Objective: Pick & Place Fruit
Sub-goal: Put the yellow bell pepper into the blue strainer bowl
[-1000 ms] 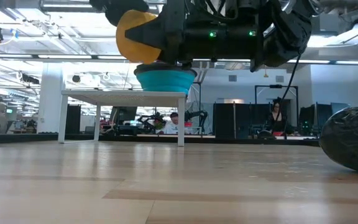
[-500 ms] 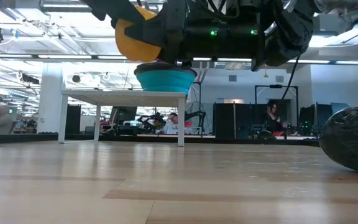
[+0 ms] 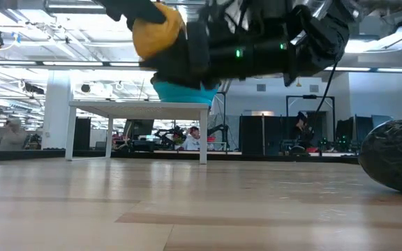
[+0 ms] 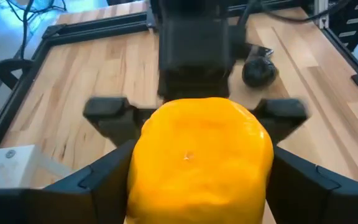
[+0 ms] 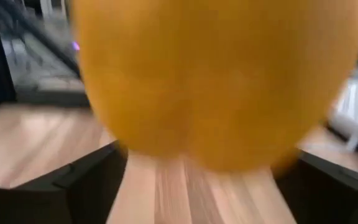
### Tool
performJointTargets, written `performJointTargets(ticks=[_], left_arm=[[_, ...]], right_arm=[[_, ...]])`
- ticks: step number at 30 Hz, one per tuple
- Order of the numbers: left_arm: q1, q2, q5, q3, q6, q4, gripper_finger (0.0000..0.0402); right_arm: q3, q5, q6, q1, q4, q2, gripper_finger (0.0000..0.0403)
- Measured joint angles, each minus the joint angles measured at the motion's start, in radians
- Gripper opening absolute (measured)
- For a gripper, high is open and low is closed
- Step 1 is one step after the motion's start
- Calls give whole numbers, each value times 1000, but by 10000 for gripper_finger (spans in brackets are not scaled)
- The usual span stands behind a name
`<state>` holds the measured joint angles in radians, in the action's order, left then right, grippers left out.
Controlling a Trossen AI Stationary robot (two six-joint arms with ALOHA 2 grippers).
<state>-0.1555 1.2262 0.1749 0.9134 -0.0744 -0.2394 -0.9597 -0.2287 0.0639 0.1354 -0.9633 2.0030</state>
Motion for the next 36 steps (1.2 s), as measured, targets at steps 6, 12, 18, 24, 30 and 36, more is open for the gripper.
performJointTargets(ticks=[6,12,18,24,30,36], left_arm=[[-15,1,0,-1,13,-13,285],[-61,-27,0,1,91,-17,285],[-67,-138,131,1,99,102,285],[137,-196,326,3,22,254,285],[523,-144,204,3,5,328,285],[744,-43,-52,3,84,389,285]], right_arm=[[0,-7,-81,-3,185,-21,374],[-1,-32,-165,17,451,-62,339],[-1,-34,-196,54,452,-50,321],[0,-35,-185,60,335,-50,318],[-1,-36,-161,39,267,-50,317],[-1,-35,-159,14,270,-50,317]])
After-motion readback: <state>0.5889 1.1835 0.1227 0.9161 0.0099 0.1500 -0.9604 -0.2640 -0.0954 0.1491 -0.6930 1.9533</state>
